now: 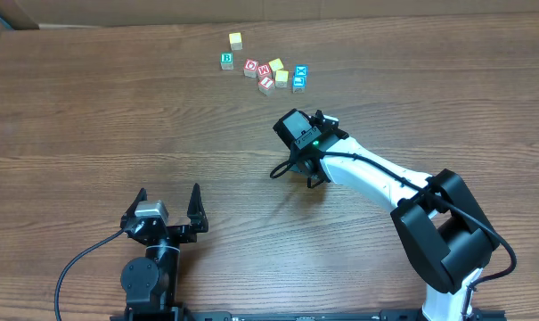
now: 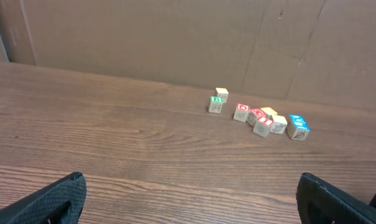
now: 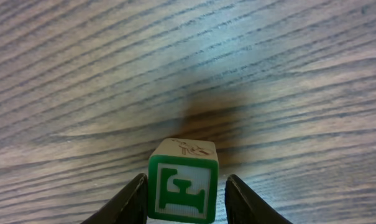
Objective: Flip 4 blocks
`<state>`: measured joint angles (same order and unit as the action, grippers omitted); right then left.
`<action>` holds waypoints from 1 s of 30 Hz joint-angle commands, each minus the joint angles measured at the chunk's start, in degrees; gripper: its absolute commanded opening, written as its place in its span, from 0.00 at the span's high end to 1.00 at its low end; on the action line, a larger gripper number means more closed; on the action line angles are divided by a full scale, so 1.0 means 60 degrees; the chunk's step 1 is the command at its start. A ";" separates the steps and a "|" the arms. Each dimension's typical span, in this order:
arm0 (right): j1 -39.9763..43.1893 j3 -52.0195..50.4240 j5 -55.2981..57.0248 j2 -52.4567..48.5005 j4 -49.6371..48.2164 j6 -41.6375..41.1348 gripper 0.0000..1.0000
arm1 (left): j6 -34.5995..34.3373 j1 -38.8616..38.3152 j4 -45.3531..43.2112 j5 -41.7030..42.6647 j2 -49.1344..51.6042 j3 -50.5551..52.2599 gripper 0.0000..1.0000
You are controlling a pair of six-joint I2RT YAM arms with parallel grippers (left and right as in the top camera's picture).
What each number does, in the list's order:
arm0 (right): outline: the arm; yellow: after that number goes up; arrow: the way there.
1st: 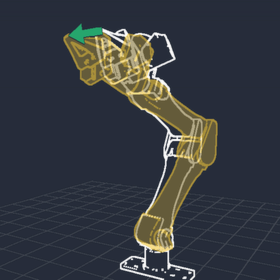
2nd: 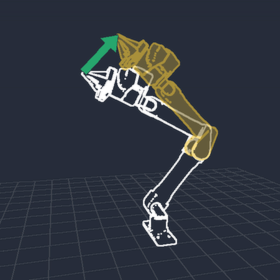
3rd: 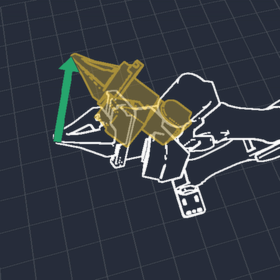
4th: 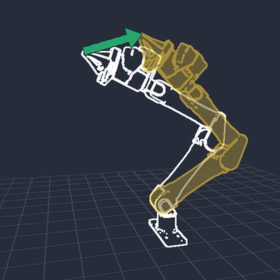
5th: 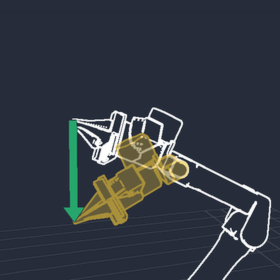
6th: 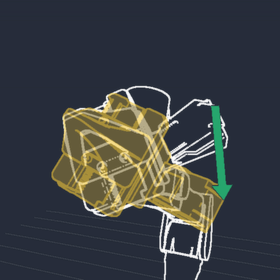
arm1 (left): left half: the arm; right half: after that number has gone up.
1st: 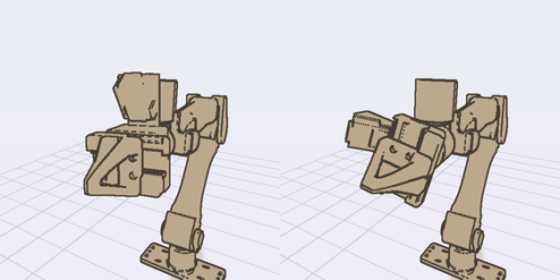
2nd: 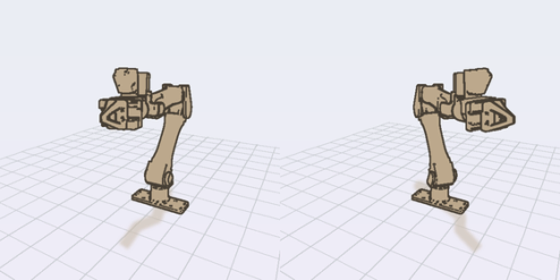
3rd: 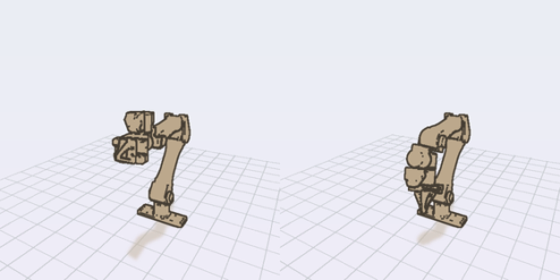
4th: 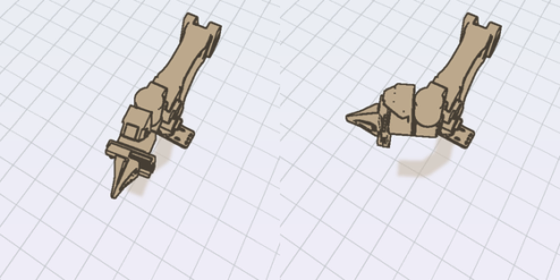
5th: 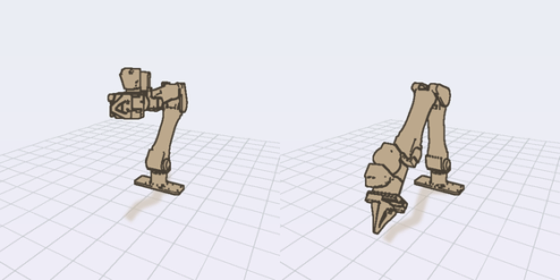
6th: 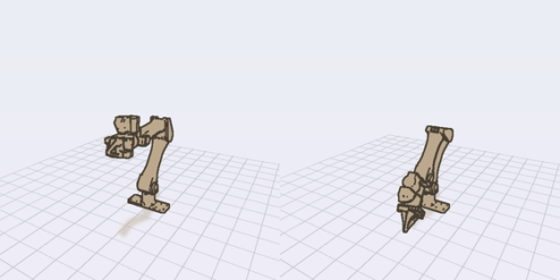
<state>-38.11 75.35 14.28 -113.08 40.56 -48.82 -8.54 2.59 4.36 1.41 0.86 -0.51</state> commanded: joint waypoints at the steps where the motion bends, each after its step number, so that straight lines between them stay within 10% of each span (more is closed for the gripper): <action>1: 0.0040 -0.0047 -0.0011 -0.0011 0.0087 0.0164 0.59 | 0.0211 -0.0047 0.0015 -0.0058 -0.0095 0.0040 0.00; 30: 0.0040 0.0007 -0.1188 0.0328 0.0474 0.1468 0.71 | 0.0211 -0.0047 0.0015 -0.0058 -0.0095 0.0040 0.00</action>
<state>-37.95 75.35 9.26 -112.66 42.57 -41.41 -8.54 2.59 4.36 1.41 0.86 -0.51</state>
